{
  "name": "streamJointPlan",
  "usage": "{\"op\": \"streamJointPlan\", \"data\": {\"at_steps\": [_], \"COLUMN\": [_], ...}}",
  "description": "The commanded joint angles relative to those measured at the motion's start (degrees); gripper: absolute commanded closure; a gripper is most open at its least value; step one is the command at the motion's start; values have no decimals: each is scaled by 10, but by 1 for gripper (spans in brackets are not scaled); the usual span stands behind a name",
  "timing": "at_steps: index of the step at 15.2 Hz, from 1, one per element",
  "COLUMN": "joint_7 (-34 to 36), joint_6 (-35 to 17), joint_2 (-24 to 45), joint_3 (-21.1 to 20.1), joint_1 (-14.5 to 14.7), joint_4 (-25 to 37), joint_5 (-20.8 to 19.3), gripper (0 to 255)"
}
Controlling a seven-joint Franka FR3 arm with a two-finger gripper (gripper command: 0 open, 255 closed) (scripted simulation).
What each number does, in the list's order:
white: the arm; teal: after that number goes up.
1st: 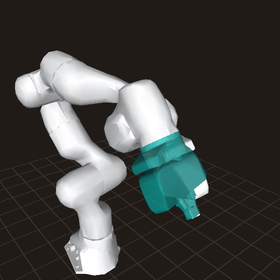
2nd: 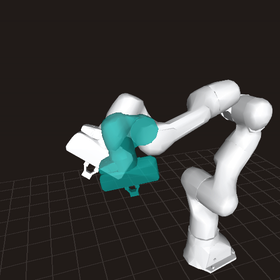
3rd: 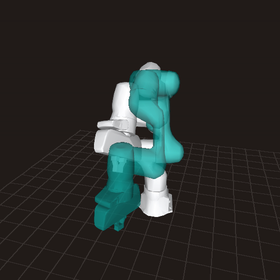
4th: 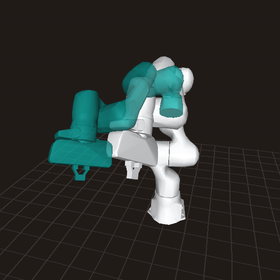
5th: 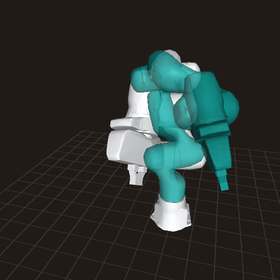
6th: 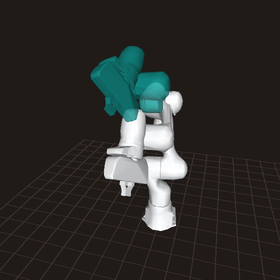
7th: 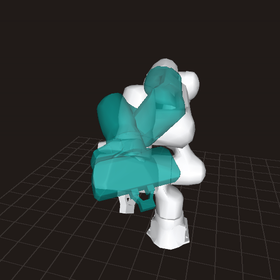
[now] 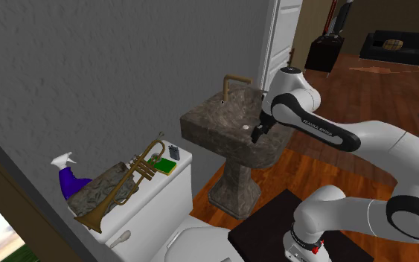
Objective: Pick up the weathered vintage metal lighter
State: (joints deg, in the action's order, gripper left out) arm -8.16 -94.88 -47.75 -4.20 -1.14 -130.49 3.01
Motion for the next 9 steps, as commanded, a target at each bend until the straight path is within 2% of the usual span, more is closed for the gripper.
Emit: {"op": "streamJointPlan", "data": {"at_steps": [1,9], "joint_7": [0,44], "joint_6": [0,-32], "joint_2": [0,161], "joint_3": [0,-69], "joint_1": [0,17], "joint_4": [0,101], "joint_5": [0,19], "gripper": [0,0]}}
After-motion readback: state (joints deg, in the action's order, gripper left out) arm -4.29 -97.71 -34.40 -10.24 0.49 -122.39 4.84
